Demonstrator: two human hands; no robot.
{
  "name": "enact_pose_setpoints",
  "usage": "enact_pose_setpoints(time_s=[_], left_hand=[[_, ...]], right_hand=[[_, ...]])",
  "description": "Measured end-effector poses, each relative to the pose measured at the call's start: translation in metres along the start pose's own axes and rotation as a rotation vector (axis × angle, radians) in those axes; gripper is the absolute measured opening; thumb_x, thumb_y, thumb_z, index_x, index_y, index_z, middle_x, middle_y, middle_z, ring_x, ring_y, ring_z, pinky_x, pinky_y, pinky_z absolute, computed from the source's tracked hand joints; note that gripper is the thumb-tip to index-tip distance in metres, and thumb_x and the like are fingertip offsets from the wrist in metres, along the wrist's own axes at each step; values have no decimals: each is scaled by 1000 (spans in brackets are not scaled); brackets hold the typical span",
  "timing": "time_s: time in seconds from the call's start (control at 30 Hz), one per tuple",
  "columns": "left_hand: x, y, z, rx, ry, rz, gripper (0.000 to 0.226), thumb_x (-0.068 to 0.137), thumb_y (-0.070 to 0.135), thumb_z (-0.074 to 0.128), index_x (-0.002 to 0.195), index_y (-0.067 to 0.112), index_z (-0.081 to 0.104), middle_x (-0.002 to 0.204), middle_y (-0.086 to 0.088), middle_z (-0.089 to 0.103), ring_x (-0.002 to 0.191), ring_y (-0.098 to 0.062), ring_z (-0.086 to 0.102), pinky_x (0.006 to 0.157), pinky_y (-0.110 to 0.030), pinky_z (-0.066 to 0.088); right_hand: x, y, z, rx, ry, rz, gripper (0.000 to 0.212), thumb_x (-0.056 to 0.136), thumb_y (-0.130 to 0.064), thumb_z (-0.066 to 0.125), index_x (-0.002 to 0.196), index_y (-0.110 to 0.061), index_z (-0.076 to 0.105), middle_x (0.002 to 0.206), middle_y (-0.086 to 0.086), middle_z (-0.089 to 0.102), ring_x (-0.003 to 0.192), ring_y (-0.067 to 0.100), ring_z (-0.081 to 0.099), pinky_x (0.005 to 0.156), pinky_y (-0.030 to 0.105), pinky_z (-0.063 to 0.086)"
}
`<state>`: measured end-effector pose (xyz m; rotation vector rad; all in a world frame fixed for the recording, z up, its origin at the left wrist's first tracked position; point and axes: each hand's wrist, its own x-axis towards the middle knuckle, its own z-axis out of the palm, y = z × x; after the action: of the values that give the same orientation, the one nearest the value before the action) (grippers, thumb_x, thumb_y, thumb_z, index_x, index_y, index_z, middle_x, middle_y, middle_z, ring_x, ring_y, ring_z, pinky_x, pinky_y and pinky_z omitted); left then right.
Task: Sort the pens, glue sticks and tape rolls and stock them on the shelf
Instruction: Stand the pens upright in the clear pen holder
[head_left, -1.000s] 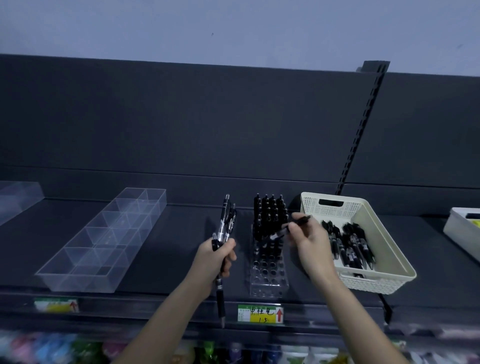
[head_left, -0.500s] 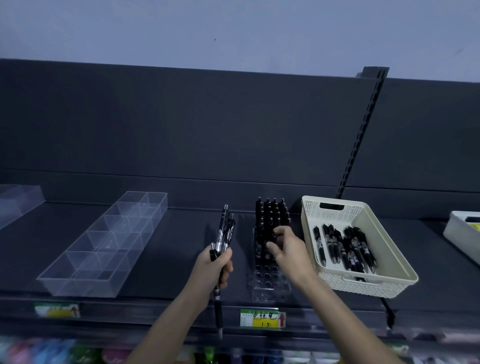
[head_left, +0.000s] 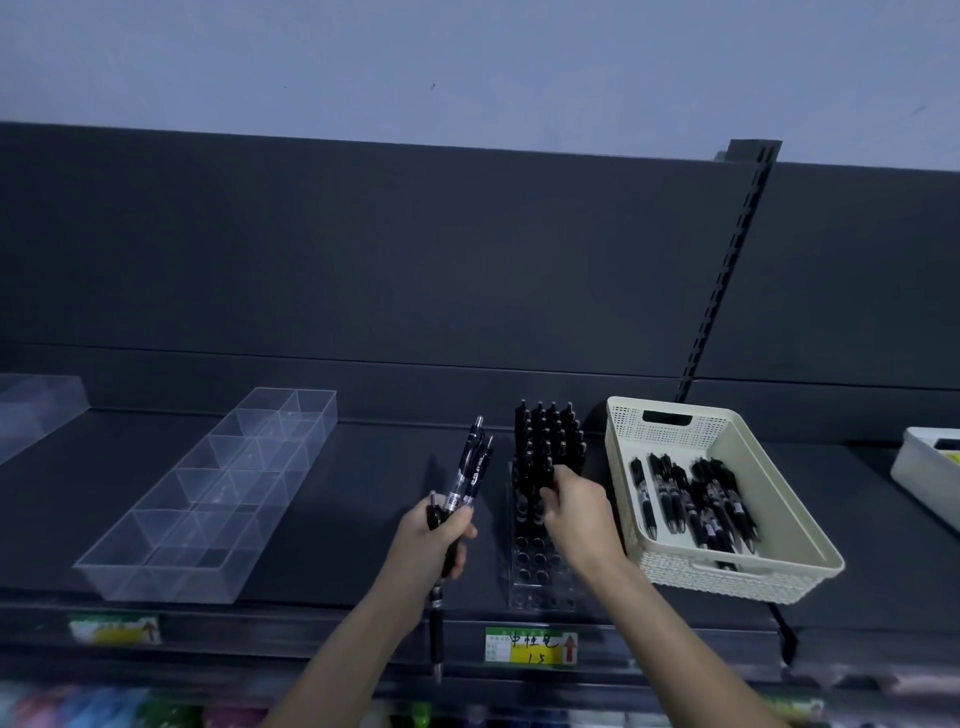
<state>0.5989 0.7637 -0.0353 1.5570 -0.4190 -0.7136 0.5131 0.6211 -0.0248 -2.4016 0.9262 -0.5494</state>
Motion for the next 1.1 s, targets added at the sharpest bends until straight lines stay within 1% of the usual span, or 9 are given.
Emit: enact_pose_setpoints(time_s=[0.13, 0.27, 0.37, 0.47, 0.57, 0.67, 0.77, 0.93, 1.1], left_hand=[[-1, 1, 3, 9, -2, 1, 15, 94, 15, 51, 87, 6, 60, 68, -2, 60, 49, -11, 47, 49, -21, 38], [-1, 4, 5, -2, -19, 14, 14, 93, 13, 52, 86, 5, 61, 69, -1, 60, 51, -11, 48, 48, -18, 39], [0, 6, 14, -24, -39, 28, 11, 92, 11, 54, 84, 6, 60, 69, 1, 63, 51, -10, 49, 48, -18, 40], [-1, 9, 25, -25, -106, 57, 13, 91, 7, 54, 80, 7, 59, 69, 0, 64, 50, -10, 51, 49, -19, 42], [-3, 10, 34, -13, -150, 86, 13, 91, 6, 54, 79, 7, 59, 69, 0, 65, 50, -8, 51, 50, -19, 42], [-2, 11, 36, -6, -151, 88, 15, 91, 8, 55, 78, 8, 61, 70, -4, 64, 52, -10, 52, 54, -22, 42], [-3, 12, 38, -27, -205, 58, 16, 93, 11, 52, 83, 9, 64, 69, -2, 68, 54, -11, 55, 54, -20, 47], [1, 11, 31, 130, -101, 66, 18, 94, 19, 51, 87, 17, 67, 85, -3, 71, 74, -13, 62, 71, -22, 48], [6, 9, 10, 161, -14, 52, 22, 95, 16, 50, 96, -1, 62, 61, -7, 50, 45, -10, 40, 52, -24, 36]], right_hand=[[0, 5, 2, 44, 16, 40, 13, 95, -15, 50, 96, -6, 60, 74, 5, 61, 59, 13, 54, 59, 30, 48], [-9, 8, -6, 122, 106, 87, 32, 90, -24, 59, 119, -8, 59, 99, 7, 70, 84, 18, 65, 76, 25, 51], [-18, 2, -15, 229, 185, 23, 17, 87, -25, 63, 96, -12, 68, 82, -4, 68, 73, 11, 62, 72, 21, 52], [-23, -10, -20, 455, 39, 32, 11, 85, -23, 65, 80, -14, 71, 70, -11, 65, 67, 1, 58, 60, 5, 43], [-22, -14, -20, 637, -54, 59, 22, 85, -18, 65, 66, -6, 65, 58, -1, 56, 52, 3, 47, 52, 12, 40], [-22, -10, -25, 783, -113, 95, 25, 86, -8, 61, 62, -4, 57, 55, 2, 48, 44, 2, 40, 46, 12, 34], [-24, -9, -30, 890, -183, 107, 22, 87, 2, 56, 65, -4, 57, 58, 4, 54, 43, 0, 46, 45, 9, 37], [-22, -5, -39, 880, -36, 112, 20, 87, 1, 56, 70, -9, 51, 65, 5, 52, 47, 2, 49, 46, 8, 39], [-6, 20, -43, 516, 200, 85, 24, 89, -7, 58, 71, -19, 47, 73, 1, 58, 67, 15, 51, 53, 8, 38]])
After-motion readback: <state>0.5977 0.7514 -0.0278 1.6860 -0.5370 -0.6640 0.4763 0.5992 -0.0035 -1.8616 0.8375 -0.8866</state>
